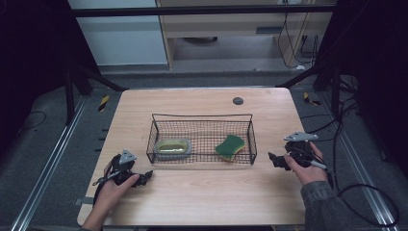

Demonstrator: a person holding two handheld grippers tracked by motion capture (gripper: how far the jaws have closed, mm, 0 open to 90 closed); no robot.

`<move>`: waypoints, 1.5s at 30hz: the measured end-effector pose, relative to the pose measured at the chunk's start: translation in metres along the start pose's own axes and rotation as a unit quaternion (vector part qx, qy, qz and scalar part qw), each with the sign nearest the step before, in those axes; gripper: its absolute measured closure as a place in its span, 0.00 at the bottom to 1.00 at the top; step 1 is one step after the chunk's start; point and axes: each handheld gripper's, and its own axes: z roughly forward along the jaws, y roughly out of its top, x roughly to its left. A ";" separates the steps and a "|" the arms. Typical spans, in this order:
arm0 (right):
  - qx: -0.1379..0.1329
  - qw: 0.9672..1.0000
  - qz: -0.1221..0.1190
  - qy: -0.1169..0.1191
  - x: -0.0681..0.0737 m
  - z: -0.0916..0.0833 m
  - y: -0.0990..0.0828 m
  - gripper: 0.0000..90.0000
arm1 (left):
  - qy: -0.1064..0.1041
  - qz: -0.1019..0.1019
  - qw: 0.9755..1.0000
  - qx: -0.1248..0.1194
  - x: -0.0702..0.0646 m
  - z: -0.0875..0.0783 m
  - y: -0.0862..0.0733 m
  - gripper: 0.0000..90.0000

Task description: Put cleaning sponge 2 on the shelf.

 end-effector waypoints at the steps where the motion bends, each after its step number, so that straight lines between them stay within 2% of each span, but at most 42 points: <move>1: 0.002 1.000 0.000 -0.002 -0.001 0.003 -0.002 0.11 | 0.000 0.000 1.000 0.000 0.000 0.000 0.000 0.00; 16: 0.032 0.999 0.015 -0.004 -0.006 0.038 -0.022 0.12 | 0.000 0.000 1.000 0.000 0.000 0.000 0.000 0.00; 22: 0.022 0.999 0.033 -0.014 -0.010 0.047 -0.023 0.11 | 0.000 0.000 1.000 0.000 0.000 0.000 0.000 0.00; 32: 0.023 0.998 0.057 -0.034 -0.015 0.061 -0.027 0.09 | 0.000 0.000 1.000 0.000 0.000 0.000 0.000 0.00; 37: 0.011 0.996 0.080 -0.032 -0.017 0.068 -0.029 0.06 | 0.000 0.000 1.000 0.000 0.000 0.000 0.000 0.00; 40: 0.001 0.996 0.081 -0.036 -0.015 0.071 -0.030 0.03 | 0.000 0.000 1.000 0.000 0.000 0.000 0.000 0.00; 45: 0.002 0.996 0.084 -0.041 -0.013 0.072 -0.029 0.02 | 0.000 0.000 1.000 0.000 0.000 0.000 0.000 0.00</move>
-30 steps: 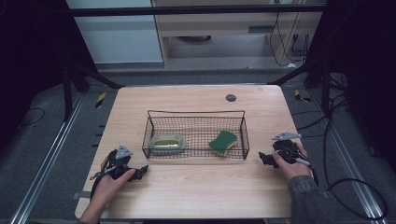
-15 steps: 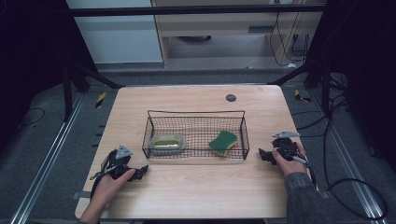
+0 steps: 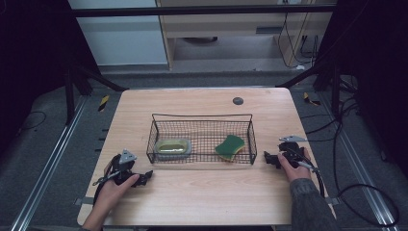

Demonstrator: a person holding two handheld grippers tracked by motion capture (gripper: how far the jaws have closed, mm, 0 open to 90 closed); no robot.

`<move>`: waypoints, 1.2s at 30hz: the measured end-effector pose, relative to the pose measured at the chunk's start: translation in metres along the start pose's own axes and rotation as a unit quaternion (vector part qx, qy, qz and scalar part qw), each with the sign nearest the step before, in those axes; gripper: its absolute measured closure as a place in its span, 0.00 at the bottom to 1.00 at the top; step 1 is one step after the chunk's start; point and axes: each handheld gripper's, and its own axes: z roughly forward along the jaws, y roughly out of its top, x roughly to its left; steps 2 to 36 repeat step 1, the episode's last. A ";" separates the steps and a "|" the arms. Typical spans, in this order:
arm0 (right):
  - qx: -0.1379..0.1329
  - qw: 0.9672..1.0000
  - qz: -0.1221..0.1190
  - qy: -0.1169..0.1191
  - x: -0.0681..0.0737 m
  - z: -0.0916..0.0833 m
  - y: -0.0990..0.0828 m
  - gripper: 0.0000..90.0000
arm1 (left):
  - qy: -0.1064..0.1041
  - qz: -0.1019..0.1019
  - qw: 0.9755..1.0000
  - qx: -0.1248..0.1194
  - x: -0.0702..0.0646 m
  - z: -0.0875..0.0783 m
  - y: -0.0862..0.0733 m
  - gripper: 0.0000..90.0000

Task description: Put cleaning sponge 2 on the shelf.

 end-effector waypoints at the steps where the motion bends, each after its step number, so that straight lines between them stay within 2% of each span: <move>1: 0.001 1.000 0.002 -0.001 0.000 0.000 0.000 0.01 | 0.000 0.001 1.000 0.000 0.000 0.000 0.000 0.00; 36: 0.001 1.000 0.002 -0.001 0.000 0.000 0.000 0.01 | 0.000 0.001 1.000 0.000 0.000 0.000 0.000 0.00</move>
